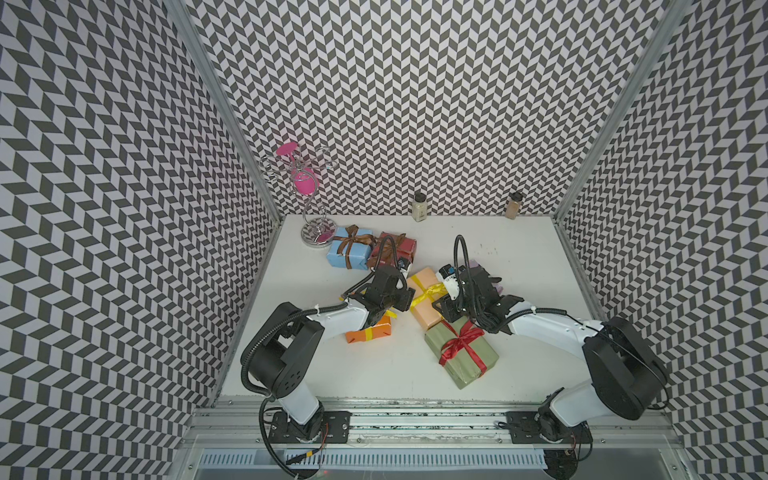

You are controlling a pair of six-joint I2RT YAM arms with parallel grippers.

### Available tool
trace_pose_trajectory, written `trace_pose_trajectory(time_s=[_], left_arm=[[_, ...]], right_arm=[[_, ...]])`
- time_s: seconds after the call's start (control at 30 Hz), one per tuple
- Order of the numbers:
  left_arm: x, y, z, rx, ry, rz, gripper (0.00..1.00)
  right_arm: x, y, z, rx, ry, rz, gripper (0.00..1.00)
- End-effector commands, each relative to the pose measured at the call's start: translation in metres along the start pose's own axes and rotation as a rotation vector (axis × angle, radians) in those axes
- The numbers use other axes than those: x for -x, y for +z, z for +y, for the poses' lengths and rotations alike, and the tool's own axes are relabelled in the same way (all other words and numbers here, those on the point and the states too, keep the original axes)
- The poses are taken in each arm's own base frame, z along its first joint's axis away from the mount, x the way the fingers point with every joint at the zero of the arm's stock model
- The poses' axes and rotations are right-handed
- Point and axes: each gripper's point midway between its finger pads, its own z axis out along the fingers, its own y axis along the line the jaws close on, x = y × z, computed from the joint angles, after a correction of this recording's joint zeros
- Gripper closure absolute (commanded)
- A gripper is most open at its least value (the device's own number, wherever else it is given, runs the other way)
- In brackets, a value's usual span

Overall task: Untie the ribbon bows on the gift boxes
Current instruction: Untie the ribbon from the gift box.

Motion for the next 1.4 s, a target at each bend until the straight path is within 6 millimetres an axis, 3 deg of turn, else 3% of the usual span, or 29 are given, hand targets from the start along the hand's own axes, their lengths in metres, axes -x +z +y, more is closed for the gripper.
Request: trace_pose_trajectory(time_s=[0.0,0.4,0.63,0.77,1.0,1.37], left_arm=[[0.009,0.003,-0.003,-0.005,0.015,-0.027,0.33],[0.01,0.008,0.002,0.005,0.018,-0.031,0.33],[0.007,0.013,0.005,0.01,0.013,-0.025,0.33],[0.004,0.017,0.009,0.016,0.005,-0.02,0.33],[-0.004,0.027,0.011,0.023,0.001,0.01,0.33],[-0.011,0.031,0.013,0.034,0.0,0.032,0.33]], right_arm=[[0.015,0.006,0.0,-0.007,-0.029,-0.055,0.66],[0.015,0.033,-0.005,-0.074,-0.089,0.002,0.72],[0.001,0.038,-0.011,-0.125,-0.095,0.052,0.89],[0.006,0.028,-0.008,-0.119,-0.095,0.03,1.0],[0.024,-0.004,0.012,-0.052,-0.075,-0.046,1.0],[-0.008,-0.051,0.029,0.04,0.022,-0.075,1.0]])
